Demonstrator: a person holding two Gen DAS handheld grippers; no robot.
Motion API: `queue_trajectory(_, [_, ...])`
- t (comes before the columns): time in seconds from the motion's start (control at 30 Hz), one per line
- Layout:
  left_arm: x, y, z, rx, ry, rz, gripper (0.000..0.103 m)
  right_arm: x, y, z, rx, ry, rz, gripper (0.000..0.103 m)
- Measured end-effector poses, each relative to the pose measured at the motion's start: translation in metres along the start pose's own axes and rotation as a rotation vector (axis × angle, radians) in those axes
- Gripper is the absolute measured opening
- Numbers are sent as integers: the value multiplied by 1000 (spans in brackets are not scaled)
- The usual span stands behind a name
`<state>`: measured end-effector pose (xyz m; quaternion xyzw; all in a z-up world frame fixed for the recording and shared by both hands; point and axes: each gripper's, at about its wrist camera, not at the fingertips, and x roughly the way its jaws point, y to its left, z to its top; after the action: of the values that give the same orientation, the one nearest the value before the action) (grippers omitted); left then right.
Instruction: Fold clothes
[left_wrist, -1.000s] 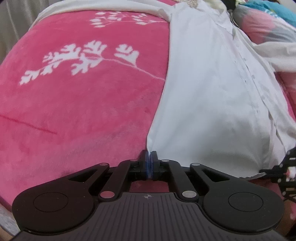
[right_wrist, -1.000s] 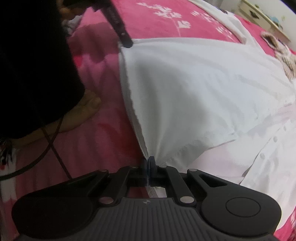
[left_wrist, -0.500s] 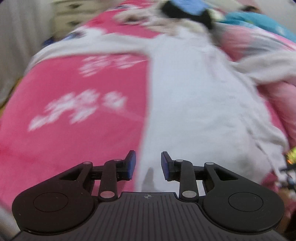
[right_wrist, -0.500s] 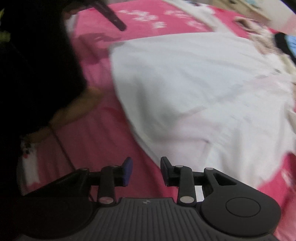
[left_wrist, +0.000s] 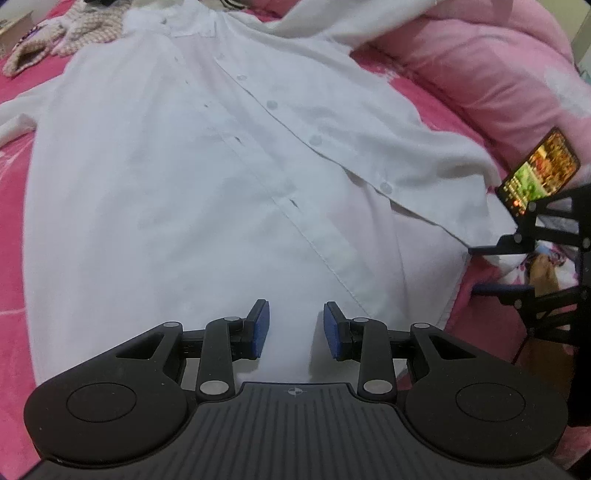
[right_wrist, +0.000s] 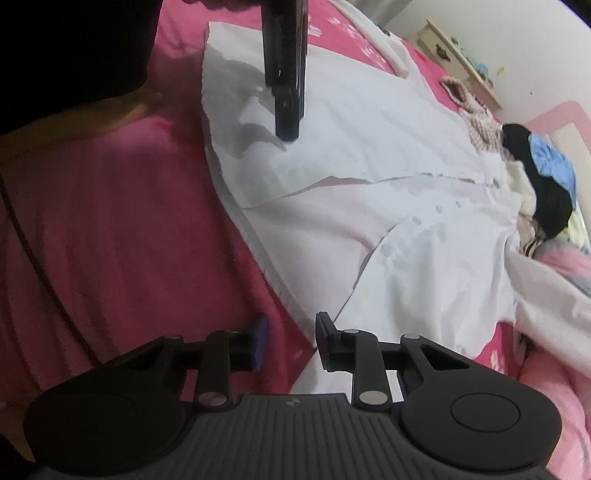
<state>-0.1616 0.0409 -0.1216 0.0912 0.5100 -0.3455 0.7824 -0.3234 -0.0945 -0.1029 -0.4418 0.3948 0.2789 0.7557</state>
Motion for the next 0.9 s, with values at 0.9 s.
queue_trajectory(0.9, [11,3,4,-93,20,23,32,-8,14,-8,-238,-95,-65,1])
